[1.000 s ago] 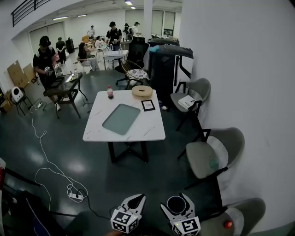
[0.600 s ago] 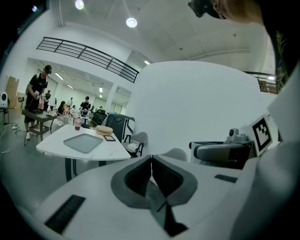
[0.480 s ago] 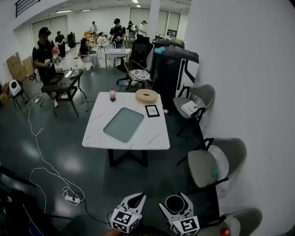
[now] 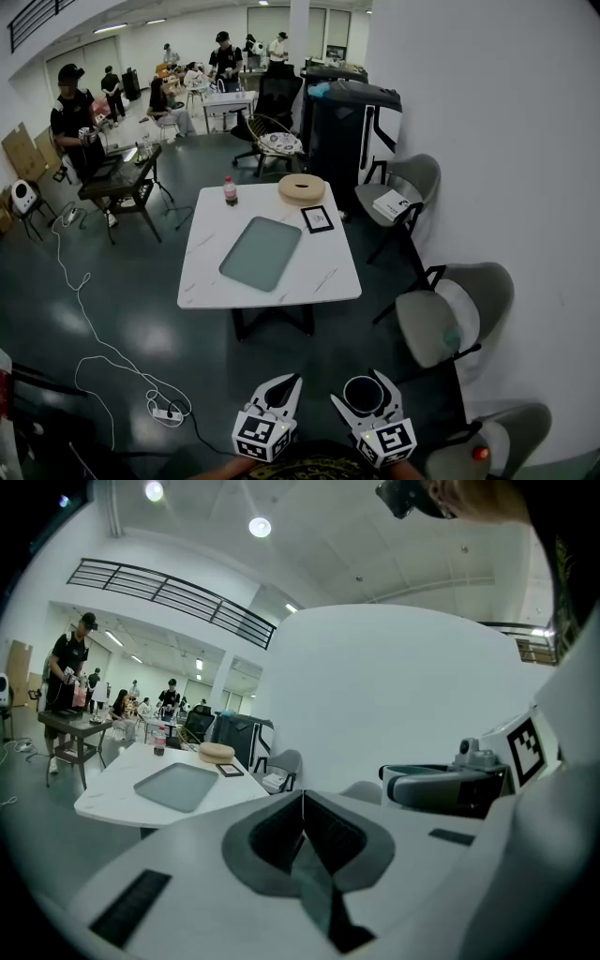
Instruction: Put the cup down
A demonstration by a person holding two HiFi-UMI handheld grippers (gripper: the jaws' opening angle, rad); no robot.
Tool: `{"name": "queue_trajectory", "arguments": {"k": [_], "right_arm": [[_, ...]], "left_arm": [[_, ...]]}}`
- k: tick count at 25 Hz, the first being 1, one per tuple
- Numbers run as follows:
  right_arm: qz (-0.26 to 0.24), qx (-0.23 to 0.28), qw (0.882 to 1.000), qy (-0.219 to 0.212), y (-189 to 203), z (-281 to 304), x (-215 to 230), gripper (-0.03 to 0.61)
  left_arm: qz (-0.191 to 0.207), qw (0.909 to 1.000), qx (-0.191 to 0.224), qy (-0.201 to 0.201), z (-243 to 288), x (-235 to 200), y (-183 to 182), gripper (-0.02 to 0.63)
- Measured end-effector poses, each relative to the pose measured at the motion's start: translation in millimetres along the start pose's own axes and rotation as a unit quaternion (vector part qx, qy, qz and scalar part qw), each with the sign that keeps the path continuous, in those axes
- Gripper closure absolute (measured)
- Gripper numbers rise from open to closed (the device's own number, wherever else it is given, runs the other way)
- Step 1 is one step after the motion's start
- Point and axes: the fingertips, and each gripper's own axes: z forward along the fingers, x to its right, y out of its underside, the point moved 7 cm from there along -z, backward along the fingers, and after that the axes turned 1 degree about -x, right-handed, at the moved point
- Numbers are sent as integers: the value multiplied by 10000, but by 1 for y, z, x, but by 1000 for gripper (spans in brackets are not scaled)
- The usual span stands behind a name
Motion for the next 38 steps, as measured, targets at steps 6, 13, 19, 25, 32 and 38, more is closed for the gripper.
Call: {"name": "queue_trajectory", "arguments": {"k": [6,13,19,25,32,38], "right_arm": [[16,14,10000,4,-5,26,-15,198],[30,-8,10000,-73,-10,40,-19,196],[-66,23,9996,-288,-18,56,-11,196],[-139,109,9977,-650,-25,78,9,198],[-325,185,9947,-953,-42,99,45,198],[-291,131,9907,-1324,-37,121,75,196]], "left_arm": [[-16,10000,-35,-83,-4,-31,-3,601],[-61,9998,-35,-172,-5,-43,-7,601],[-74,9991,19,-424,0,-50,-13,600],[-60,9971,100,-756,17,-53,-24,601],[-53,9943,153,-1052,51,-50,-38,601],[-164,9904,171,-1360,79,-51,-41,601]]}}
